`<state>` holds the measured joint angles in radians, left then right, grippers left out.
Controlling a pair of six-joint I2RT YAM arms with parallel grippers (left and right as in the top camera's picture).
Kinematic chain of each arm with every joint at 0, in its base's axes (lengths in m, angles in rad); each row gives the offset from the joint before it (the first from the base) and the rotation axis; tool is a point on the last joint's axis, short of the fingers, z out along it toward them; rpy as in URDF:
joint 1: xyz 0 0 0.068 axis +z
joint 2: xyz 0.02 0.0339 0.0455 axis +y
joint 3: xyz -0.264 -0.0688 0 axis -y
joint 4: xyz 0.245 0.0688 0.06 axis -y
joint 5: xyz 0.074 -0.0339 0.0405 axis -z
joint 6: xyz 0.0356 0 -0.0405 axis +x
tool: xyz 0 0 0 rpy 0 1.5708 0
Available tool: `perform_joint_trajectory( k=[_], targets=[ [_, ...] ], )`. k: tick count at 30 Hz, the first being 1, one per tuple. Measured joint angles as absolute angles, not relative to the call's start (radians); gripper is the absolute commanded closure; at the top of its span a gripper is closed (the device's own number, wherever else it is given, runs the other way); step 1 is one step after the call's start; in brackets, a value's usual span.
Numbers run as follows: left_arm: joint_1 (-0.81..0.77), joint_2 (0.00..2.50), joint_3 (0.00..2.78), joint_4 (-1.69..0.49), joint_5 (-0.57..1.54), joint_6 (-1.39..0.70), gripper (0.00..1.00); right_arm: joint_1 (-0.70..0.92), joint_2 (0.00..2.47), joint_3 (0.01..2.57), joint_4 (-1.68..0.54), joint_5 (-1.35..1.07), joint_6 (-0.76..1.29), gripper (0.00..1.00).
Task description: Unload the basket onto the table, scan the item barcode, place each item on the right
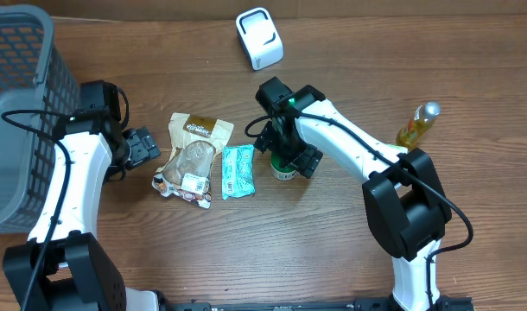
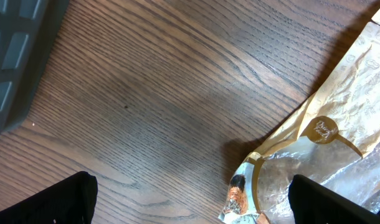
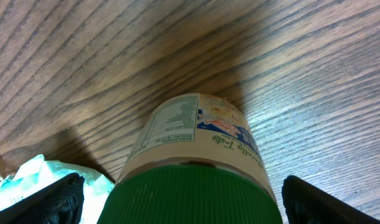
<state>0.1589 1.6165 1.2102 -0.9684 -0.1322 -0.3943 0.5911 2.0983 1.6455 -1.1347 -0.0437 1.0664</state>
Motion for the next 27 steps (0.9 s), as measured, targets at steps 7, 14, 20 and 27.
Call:
perform_joint_trajectory(
  k=[7,14,20,27],
  targets=[
    [0.159,1.617,1.210,-0.968,-0.132,-0.394,0.00,0.591,2.098,1.645,-1.135,-0.044,1.066,0.02],
    [0.159,1.617,1.210,-0.969,-0.132,-0.394,0.00,0.591,2.098,1.621,-1.119,-0.039,1.066,0.02],
    [0.159,1.617,1.210,-0.969,-0.132,-0.394,0.00,0.591,2.098,1.610,-1.116,-0.036,1.068,0.15],
    [0.159,1.617,1.210,-0.968,-0.132,-0.394,0.01,0.591,2.098,1.610,-1.115,-0.036,1.012,0.28]
  ],
)
